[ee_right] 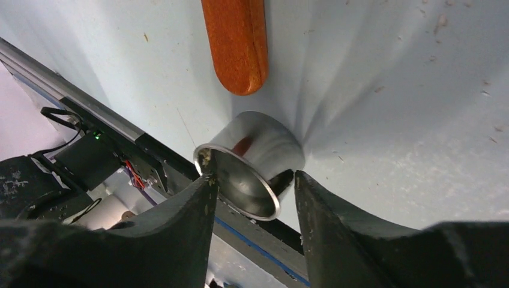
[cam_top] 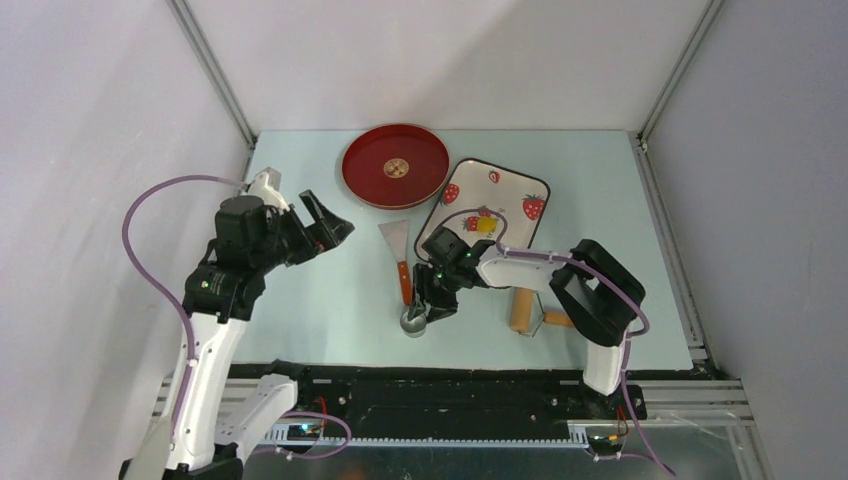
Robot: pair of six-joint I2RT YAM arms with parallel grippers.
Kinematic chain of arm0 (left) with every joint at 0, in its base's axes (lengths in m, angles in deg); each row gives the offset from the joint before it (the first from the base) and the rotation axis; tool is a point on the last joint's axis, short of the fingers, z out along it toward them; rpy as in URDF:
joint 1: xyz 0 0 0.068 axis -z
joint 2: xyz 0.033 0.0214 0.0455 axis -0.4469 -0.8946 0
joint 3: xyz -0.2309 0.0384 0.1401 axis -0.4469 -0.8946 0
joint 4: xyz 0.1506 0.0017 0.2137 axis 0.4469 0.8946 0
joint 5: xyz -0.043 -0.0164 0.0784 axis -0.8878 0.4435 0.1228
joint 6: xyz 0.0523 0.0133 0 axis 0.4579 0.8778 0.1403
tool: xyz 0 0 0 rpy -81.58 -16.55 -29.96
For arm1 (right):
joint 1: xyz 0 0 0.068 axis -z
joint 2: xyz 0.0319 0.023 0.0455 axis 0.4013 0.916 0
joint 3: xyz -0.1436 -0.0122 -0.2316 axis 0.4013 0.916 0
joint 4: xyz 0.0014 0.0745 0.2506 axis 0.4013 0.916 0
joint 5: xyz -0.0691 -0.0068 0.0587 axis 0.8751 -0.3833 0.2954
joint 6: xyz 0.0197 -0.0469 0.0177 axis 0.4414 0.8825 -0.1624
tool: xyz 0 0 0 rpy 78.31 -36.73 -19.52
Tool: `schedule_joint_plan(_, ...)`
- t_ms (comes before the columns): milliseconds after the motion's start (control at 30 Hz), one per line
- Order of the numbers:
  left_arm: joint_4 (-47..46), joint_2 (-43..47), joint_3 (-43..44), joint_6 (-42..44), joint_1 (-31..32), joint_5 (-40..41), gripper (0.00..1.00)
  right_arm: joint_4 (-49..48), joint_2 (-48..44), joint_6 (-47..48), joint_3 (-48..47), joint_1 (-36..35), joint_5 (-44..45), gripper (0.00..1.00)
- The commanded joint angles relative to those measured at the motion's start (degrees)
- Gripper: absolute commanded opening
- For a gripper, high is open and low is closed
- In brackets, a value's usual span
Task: Roll out the dumpling wrappers from the dough
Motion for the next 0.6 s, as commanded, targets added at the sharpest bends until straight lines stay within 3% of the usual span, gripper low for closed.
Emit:
schedule_joint_plan(0,1.4,1.3,1.4,1.5,0.2,-2.0,0.98,0.5,2.0,-1.7,-3.5,-0.9,-1.8,0.52)
schedule_joint_plan(267,1.7,1.6,0.9,2.0,0.2,-2.7,0.98,1.1,3.9,-1.9,-5.2,-1.8,-1.9,0.32)
schedule_joint_plan(567,2.0,2.2,0.5,2.5,0.2,-3.5,0.98,5.1,10.4,-1.6,-16.0,-3.7,-1.1,0.11)
